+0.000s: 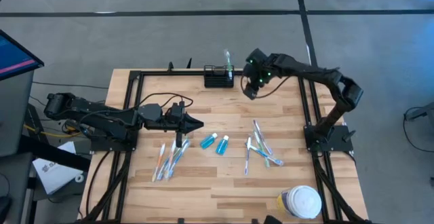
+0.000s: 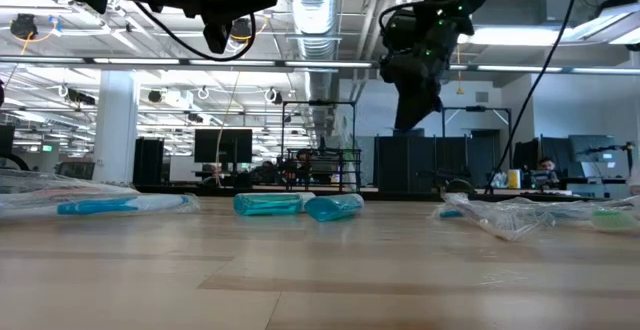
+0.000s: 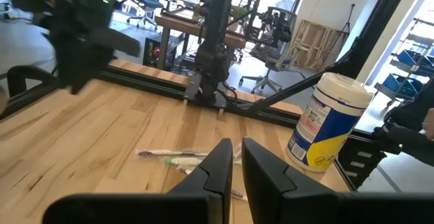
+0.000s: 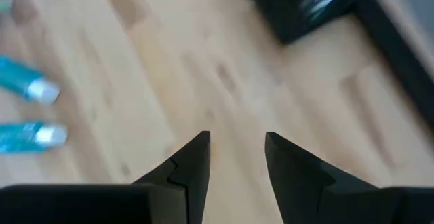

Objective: Pick & Place toothbrushing station
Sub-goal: Put the right violet toothbrush into the black wire organizer

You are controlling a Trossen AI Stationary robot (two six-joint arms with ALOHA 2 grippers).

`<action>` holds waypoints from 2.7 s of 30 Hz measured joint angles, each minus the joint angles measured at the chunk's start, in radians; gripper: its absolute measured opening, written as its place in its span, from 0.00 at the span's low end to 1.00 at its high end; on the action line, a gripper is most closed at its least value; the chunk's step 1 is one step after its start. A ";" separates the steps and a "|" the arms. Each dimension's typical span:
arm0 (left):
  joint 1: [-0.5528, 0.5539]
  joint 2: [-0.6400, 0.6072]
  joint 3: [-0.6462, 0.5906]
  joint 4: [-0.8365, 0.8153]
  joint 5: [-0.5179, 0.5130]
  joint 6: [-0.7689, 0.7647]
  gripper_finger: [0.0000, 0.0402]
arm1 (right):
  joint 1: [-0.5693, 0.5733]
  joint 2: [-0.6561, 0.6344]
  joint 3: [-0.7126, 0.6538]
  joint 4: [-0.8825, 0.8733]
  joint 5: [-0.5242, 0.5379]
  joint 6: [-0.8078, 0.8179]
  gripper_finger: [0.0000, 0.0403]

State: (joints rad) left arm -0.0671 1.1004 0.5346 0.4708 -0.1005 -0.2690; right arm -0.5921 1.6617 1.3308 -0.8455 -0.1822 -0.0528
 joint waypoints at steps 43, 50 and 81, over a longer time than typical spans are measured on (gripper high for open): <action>0.000 0.000 -0.045 -0.020 0.000 -0.027 0.07 | 0.704 -0.055 -0.290 -0.141 0.164 0.724 0.29; 0.000 0.000 -0.045 -0.017 0.000 -0.035 0.07 | 0.792 -0.118 -0.396 -0.036 0.191 0.886 0.29; -0.046 0.000 -0.045 0.002 0.000 -0.054 0.07 | 0.881 -0.117 -0.546 0.096 0.341 1.077 0.29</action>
State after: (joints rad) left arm -0.1131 1.1007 0.4896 0.4728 -0.1005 -0.3229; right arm 0.2886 1.5448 0.7851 -0.7497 0.1585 1.0244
